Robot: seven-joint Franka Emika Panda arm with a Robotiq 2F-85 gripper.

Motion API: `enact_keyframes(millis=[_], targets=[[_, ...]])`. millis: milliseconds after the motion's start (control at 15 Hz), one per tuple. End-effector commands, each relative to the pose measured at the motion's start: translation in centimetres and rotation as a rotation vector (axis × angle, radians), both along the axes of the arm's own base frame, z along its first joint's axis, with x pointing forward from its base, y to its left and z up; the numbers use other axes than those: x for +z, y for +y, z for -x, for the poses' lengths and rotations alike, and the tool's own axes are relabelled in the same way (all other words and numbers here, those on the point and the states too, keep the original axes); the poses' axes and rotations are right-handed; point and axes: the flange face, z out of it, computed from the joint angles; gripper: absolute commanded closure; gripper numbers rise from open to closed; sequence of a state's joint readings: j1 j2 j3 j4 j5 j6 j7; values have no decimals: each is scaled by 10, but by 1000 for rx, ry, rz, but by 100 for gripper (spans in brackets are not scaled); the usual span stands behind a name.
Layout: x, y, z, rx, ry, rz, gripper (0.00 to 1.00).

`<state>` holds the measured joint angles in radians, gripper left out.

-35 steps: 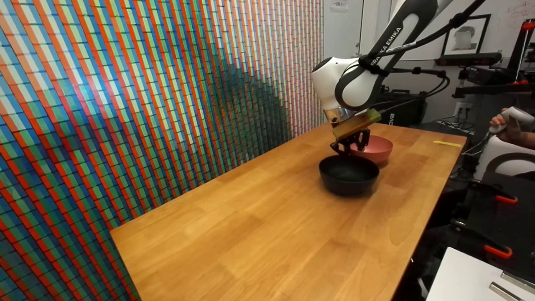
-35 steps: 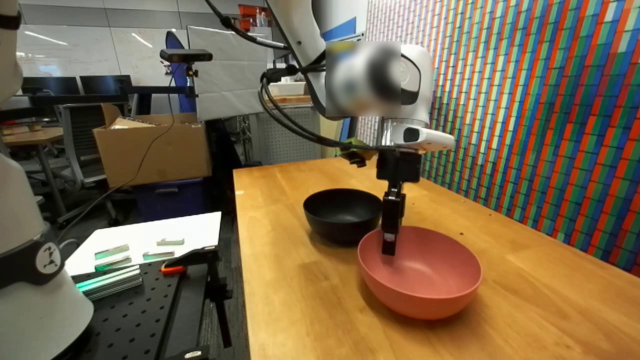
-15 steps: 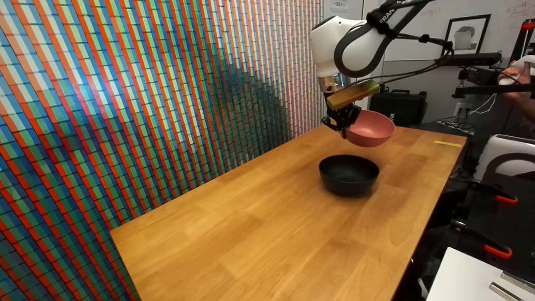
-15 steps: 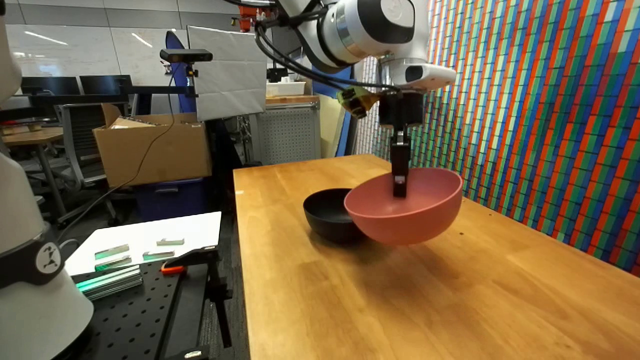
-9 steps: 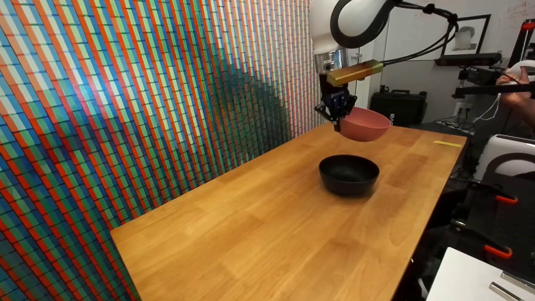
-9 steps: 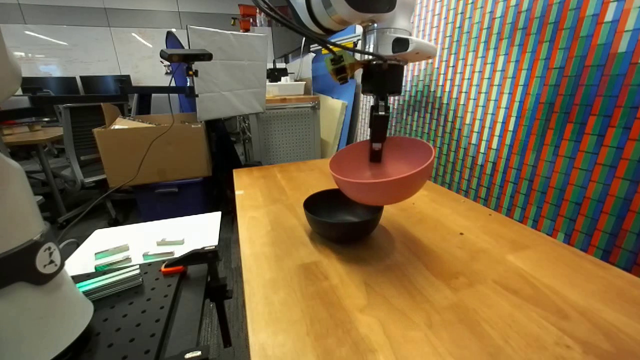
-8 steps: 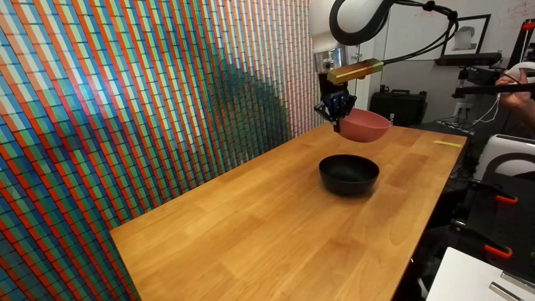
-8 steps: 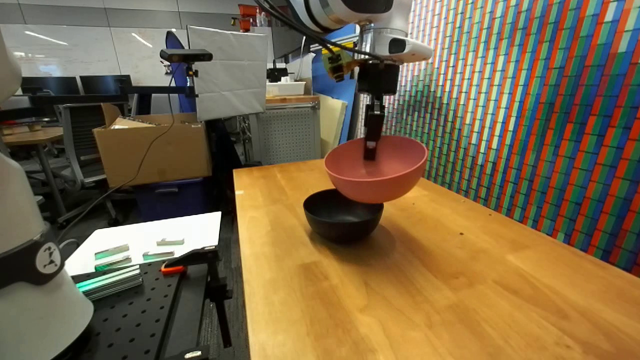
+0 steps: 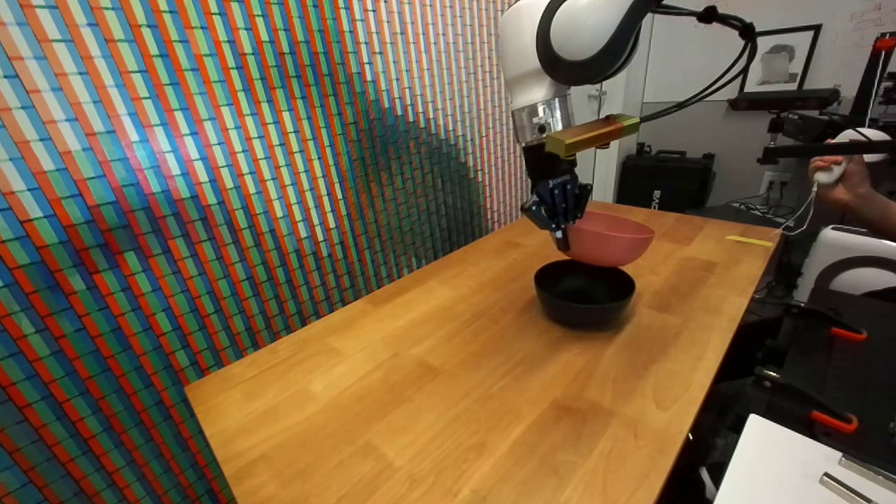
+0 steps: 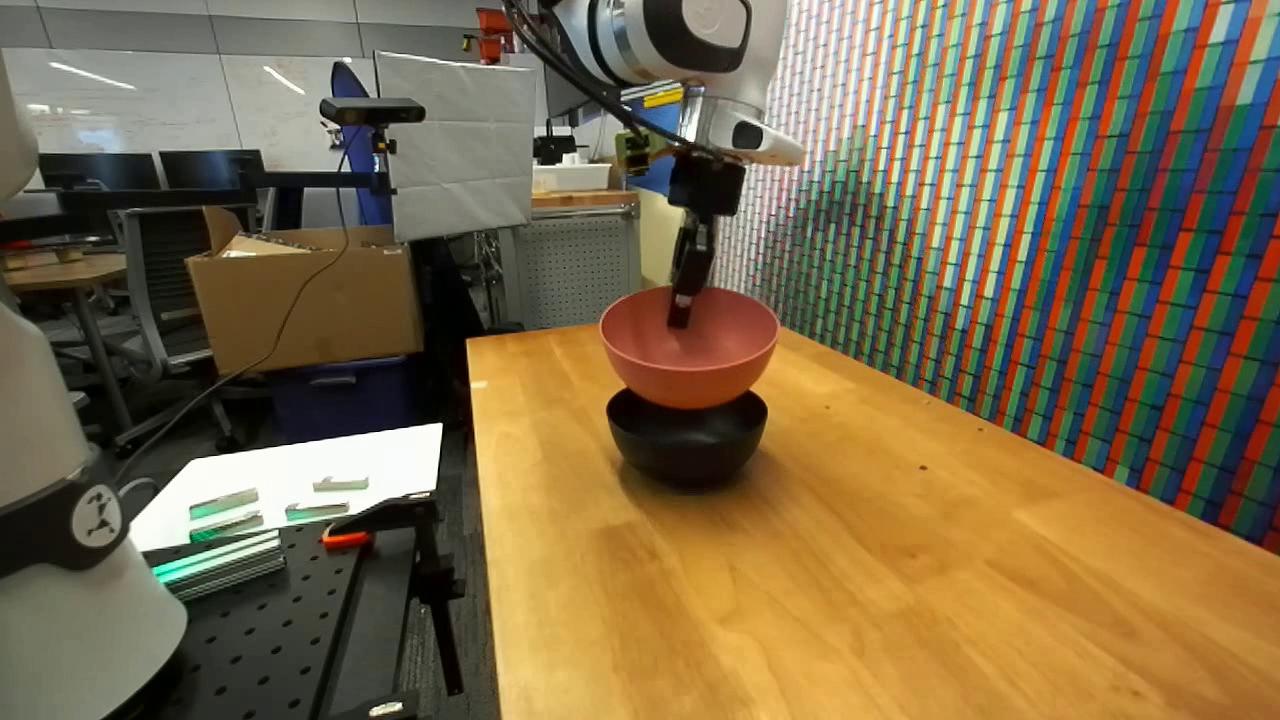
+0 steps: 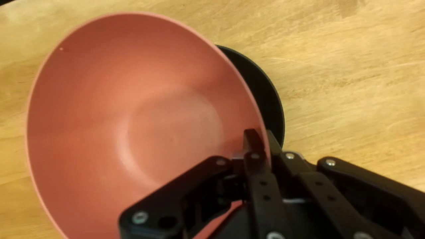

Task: Stack the brown bowl on top of the black one.

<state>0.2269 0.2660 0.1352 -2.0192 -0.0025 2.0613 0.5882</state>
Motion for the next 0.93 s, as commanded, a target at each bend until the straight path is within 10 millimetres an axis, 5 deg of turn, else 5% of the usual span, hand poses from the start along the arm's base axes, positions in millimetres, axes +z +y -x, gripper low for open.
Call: enact_keyframes(millis=[0,467,867], targets=[[-10,26,-6,14,20,15,95],[-37,71,0,6,38,47,95],[-42,83,2,-16,38,58,95]])
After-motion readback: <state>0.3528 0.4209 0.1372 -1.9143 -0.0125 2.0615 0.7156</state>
